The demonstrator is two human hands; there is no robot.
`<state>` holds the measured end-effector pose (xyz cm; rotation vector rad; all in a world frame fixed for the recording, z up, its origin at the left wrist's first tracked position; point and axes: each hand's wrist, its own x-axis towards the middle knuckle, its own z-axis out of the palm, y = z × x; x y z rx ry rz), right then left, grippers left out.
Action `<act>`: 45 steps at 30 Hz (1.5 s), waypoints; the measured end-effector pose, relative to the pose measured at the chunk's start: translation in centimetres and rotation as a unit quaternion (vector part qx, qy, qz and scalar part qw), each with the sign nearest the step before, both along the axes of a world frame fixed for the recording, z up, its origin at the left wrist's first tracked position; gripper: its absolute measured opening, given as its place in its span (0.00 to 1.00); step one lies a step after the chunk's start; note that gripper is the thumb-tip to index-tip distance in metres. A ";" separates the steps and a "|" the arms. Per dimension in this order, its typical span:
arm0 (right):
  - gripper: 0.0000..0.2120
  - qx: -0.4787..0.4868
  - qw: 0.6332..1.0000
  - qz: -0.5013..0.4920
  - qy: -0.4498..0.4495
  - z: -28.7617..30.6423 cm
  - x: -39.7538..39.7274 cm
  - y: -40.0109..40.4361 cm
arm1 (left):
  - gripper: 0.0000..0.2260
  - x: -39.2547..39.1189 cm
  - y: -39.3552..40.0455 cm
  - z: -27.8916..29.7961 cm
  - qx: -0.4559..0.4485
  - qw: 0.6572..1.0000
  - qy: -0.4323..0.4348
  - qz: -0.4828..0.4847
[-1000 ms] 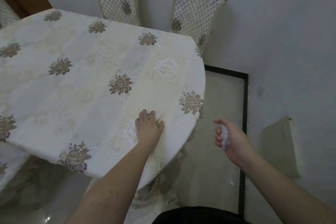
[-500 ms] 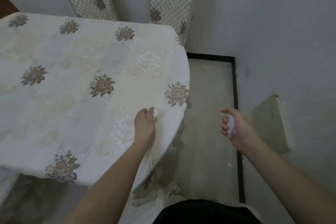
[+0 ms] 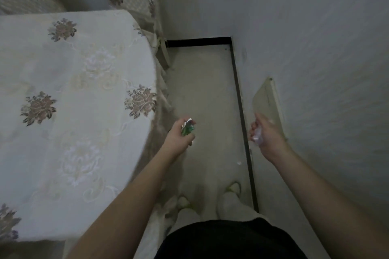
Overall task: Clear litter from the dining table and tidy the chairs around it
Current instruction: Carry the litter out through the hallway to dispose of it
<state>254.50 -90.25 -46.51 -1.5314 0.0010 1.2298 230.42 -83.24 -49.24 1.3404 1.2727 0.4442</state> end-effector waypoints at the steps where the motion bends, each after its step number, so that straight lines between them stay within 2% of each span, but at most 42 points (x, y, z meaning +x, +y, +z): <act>1: 0.15 0.001 1.000 -0.005 -0.008 -0.3 1.2 0.2 | 0.14 1.0 0.0 -0.2 -0.023 1.000 -0.016 0.014; 8: 0.08 -0.007 0.999 0.042 -0.013 -3.7 5.7 2.7 | 0.13 6.3 1.4 -1.6 -0.138 0.970 -0.160 0.124; 13: 0.08 -0.026 0.988 0.082 -0.125 -8.2 6.6 3.1 | 0.16 8.5 3.3 -4.7 -0.179 0.963 -0.174 0.100; 15: 0.06 -0.038 0.983 0.086 -0.161 -11.1 7.1 2.7 | 0.15 9.3 4.1 -7.1 -0.188 0.964 -0.169 0.087; 19: 0.04 -0.086 0.970 0.087 -0.211 -18.5 7.3 1.4 | 0.13 10.8 5.6 -12.8 -0.220 0.960 -0.159 0.072; 23: 0.06 -0.149 0.939 0.105 -0.293 -26.4 7.0 -1.0 | 0.12 12.1 6.2 -20.0 -0.254 0.954 -0.150 0.057; 30: 0.06 -0.193 0.925 0.136 -0.299 -41.5 6.6 -4.9 | 0.13 13.4 4.8 -34.2 -0.290 0.947 -0.125 0.065; 34: 0.12 -0.233 0.914 0.168 -0.285 -50.8 7.0 -6.4 | 0.13 13.6 3.7 -41.8 -0.303 0.945 -0.111 0.055; 39: 0.17 -0.257 0.883 0.240 -0.311 -62.0 7.8 -6.2 | 0.14 13.8 4.4 -49.2 -0.329 0.934 -0.128 0.049; 42: 0.17 -0.286 0.843 0.309 -0.334 -67.9 8.8 -6.6 | 0.14 14.5 5.2 -52.8 -0.343 0.924 -0.159 0.047; 45: 0.18 -0.322 0.810 0.348 -0.346 -72.4 9.7 -7.3 | 0.13 15.1 5.4 -55.9 -0.357 0.922 -0.150 0.029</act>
